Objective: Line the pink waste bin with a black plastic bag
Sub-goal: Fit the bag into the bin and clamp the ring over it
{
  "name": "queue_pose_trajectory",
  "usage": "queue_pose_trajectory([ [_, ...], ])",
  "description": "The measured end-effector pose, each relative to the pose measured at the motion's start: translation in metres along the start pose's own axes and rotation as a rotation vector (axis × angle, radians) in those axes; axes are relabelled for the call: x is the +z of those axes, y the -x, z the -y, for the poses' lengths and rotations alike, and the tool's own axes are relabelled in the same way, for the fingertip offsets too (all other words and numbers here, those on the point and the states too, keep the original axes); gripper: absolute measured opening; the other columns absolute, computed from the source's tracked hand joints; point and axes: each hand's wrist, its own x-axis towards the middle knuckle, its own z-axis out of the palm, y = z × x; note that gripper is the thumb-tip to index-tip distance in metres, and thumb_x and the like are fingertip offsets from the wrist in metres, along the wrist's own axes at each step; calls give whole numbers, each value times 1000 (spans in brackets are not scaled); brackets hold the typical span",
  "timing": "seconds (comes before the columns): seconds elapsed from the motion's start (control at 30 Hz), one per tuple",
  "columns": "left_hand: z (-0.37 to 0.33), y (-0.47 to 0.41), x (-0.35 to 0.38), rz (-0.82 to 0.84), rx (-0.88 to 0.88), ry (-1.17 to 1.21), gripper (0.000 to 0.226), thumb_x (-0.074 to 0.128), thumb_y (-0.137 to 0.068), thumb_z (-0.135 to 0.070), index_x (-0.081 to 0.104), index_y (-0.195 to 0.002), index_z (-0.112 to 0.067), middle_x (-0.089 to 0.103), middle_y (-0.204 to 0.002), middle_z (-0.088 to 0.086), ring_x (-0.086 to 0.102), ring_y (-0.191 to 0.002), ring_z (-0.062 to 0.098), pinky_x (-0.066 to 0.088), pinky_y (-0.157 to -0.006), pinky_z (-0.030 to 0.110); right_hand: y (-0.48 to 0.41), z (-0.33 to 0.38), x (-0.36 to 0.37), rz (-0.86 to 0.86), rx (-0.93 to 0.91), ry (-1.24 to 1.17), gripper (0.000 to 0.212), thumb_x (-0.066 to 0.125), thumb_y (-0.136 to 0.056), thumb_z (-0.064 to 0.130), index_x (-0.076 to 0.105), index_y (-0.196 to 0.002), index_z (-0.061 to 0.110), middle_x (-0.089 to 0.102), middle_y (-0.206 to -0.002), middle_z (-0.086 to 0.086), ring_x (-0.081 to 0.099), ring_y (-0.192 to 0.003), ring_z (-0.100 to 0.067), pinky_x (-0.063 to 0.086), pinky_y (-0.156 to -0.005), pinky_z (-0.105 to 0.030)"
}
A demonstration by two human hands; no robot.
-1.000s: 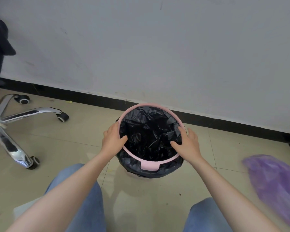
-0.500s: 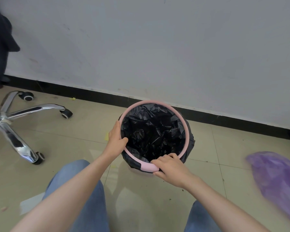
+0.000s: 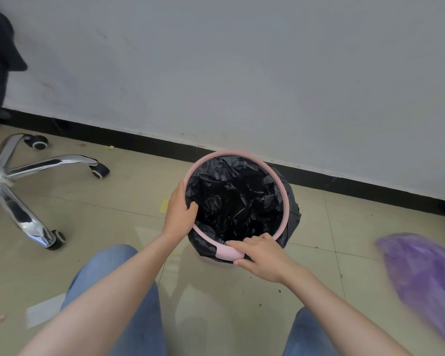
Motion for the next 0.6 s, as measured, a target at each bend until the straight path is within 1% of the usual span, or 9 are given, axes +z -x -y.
queue_pose_trajectory([
  [0.13,-3,-3,1,-41,-32,-42,29,40,-85,-2,43,-113,-10,48,-118,14,48,-93,22,39,-77,31,-2,0,-2,8,-8,5,42,41,-95,37,35,-137,30,61,-105,-5,52,-100,-23,32,-98,-35],
  [0.23,-4,-4,1,-75,-60,-91,28,39,-86,-1,45,-113,-8,48,-118,15,50,-87,22,40,-73,31,-5,-2,-1,32,-20,22,42,43,-95,36,38,-135,27,60,-103,-6,51,-98,-24,33,-95,-35],
  [0.3,-5,-5,2,-96,-65,-147,27,40,-86,-1,45,-113,-7,48,-118,16,50,-84,23,40,-70,30,-7,-3,1,54,-30,9,41,44,-94,35,39,-135,27,53,-98,-3,46,-94,-20,31,-92,-33],
  [0.37,-5,-7,3,-111,-69,-195,27,40,-86,-1,45,-112,-6,48,-117,16,50,-80,25,40,-67,31,-10,-5,4,63,-33,-26,41,46,-94,34,40,-134,28,42,-93,2,36,-89,-16,27,-86,-30],
  [0.43,-6,-9,3,-115,-87,-260,27,41,-87,-3,45,-114,-6,49,-117,16,52,-78,26,42,-64,33,-11,-5,4,70,-28,-42,42,47,-93,34,40,-134,29,40,-93,3,33,-89,-15,25,-85,-29],
  [0.5,-8,-11,2,-126,-99,-352,27,44,-86,-7,46,-113,-6,52,-115,15,54,-79,28,45,-63,37,-9,-6,1,102,-23,-44,51,50,-91,41,35,-138,29,44,-101,-1,36,-96,-18,26,-93,-31],
  [0.53,-10,-11,2,-140,-91,-407,26,45,-86,-9,47,-112,-6,54,-113,15,54,-82,29,46,-66,39,-7,-6,0,109,-15,-45,60,51,-88,47,30,-141,28,46,-111,-3,37,-106,-19,26,-99,-32],
  [0.57,-11,-13,1,-157,-76,-456,27,46,-85,-12,47,-110,-5,56,-113,15,54,-88,31,46,-72,42,-5,-8,-4,92,-1,-48,68,51,-85,53,25,-143,27,44,-124,-3,34,-119,-20,22,-106,-33],
  [0.6,-12,-15,0,-172,-59,-500,29,47,-84,-14,47,-112,-5,55,-115,15,52,-95,32,45,-78,43,-5,-11,-10,45,27,-50,73,46,-84,59,22,-145,26,39,-137,-4,27,-131,-19,17,-111,-34],
])
